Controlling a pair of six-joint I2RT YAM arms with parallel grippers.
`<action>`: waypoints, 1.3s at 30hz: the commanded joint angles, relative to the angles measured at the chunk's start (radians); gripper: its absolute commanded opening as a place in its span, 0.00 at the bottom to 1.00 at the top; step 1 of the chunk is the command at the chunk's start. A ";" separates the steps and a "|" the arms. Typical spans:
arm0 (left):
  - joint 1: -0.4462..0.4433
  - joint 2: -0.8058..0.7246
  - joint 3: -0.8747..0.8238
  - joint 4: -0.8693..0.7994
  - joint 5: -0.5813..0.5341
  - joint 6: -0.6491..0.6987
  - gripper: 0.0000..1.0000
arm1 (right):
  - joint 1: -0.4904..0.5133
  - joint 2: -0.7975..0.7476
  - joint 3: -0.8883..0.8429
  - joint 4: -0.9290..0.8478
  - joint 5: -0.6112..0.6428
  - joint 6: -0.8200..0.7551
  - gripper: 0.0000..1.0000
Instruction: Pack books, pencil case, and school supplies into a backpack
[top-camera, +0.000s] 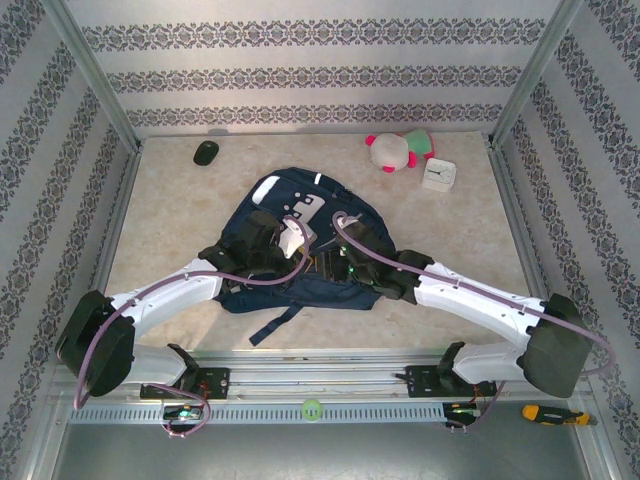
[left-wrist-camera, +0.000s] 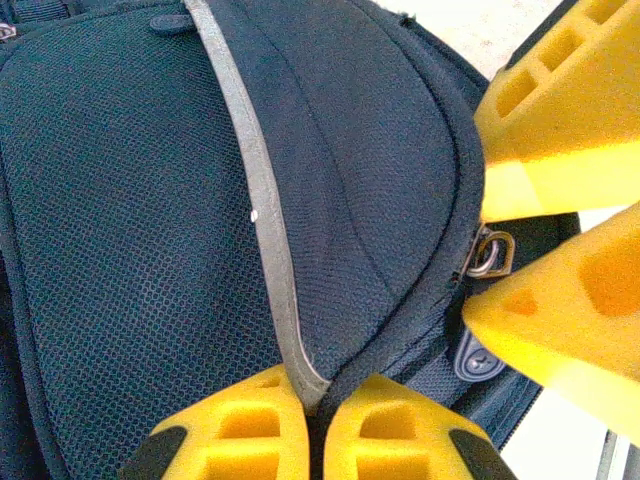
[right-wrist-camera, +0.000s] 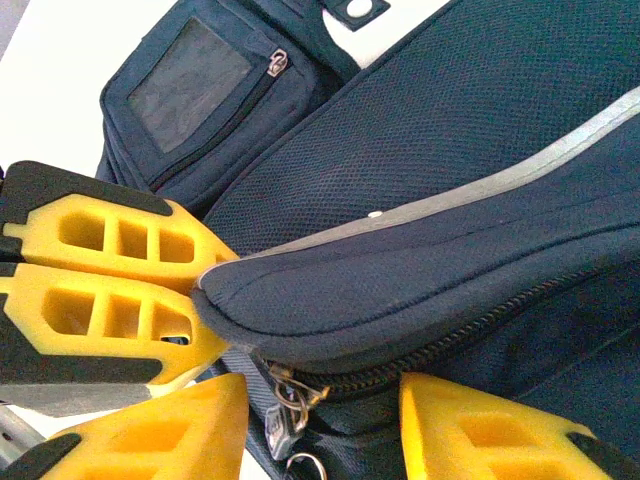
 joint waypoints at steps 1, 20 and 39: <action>-0.002 -0.014 0.042 0.082 -0.024 -0.049 0.00 | 0.002 0.030 0.034 -0.001 -0.101 0.029 0.42; 0.001 -0.043 0.080 -0.099 -0.072 0.145 0.00 | -0.077 -0.023 0.063 -0.126 0.009 -0.010 0.00; -0.002 -0.013 0.021 0.022 -0.030 0.050 0.00 | -0.037 0.147 0.151 -0.111 -0.164 0.228 0.00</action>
